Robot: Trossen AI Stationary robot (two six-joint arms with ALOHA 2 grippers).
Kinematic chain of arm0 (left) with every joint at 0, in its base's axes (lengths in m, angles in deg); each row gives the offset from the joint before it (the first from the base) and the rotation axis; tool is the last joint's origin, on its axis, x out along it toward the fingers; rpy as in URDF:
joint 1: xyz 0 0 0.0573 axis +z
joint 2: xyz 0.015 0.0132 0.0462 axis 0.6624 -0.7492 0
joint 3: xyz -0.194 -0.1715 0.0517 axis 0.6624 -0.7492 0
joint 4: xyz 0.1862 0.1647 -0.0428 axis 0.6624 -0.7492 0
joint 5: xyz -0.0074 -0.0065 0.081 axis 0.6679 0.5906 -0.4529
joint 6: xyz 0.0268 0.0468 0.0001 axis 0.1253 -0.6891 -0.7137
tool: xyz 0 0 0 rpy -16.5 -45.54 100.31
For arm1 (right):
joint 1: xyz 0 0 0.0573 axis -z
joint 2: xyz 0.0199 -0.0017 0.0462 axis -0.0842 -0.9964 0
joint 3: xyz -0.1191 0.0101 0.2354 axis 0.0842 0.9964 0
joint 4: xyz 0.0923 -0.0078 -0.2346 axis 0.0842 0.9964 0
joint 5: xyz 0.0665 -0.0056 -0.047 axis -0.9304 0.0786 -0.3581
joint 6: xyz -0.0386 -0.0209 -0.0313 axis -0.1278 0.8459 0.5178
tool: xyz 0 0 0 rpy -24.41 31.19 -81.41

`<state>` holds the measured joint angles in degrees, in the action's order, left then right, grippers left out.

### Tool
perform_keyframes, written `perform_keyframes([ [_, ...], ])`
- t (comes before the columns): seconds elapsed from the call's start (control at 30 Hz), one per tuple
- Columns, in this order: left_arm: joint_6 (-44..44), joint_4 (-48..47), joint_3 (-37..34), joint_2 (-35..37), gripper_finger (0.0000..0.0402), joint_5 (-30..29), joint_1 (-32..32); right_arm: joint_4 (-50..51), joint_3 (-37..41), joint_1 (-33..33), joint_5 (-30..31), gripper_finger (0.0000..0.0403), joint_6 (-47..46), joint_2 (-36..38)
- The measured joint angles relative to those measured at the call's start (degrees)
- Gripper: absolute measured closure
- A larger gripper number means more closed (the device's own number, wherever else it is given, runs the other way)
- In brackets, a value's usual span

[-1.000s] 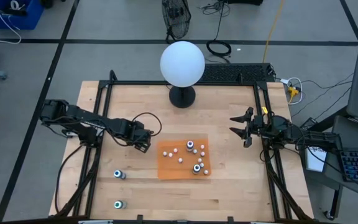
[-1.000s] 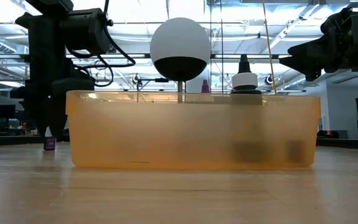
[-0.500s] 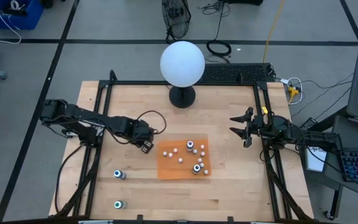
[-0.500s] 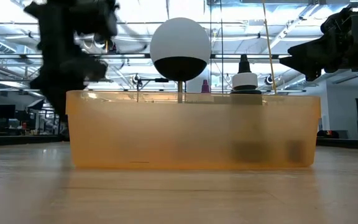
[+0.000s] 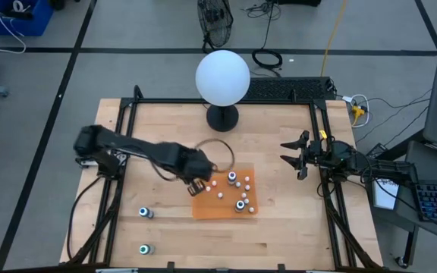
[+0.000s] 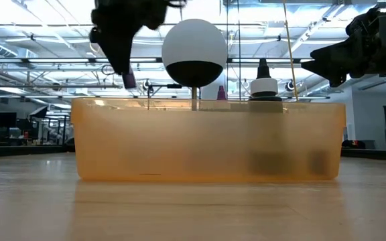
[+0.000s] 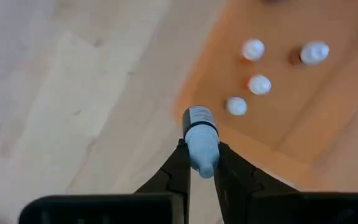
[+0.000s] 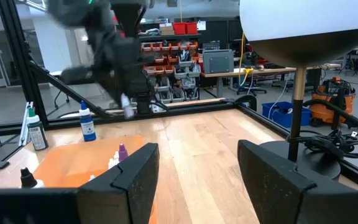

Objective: Pick & Place food coloring
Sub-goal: Put the small purple food coloring bottle into the orange container

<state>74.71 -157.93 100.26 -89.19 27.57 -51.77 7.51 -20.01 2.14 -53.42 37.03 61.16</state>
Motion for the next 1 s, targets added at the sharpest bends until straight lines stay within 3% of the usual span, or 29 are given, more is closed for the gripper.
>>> perform_keyframes([
  [0.17,-3.1,1.7,2.4,-8.6,0.0352,4.4,-2.0,0.0,0.0,0.0,0.0,0.0195,0.0,0.0],
  [0.37,-2.9,4.2,2.5,-13.4,0.0352,6.5,-3.0,0.0,0.0,0.0,0.0,0.0195,0.0,0.0],
  [0.8,-1.8,4.0,2.4,-14.5,0.0353,8.4,-3.3,0.0,0.0,0.0,0.0,0.0195,0.0,0.0],
  [1.0,-1.4,6.3,-2.0,-14.5,0.0353,10.4,-2.0,0.0,0.0,0.0,0.0,0.0195,0.0,0.0],
])
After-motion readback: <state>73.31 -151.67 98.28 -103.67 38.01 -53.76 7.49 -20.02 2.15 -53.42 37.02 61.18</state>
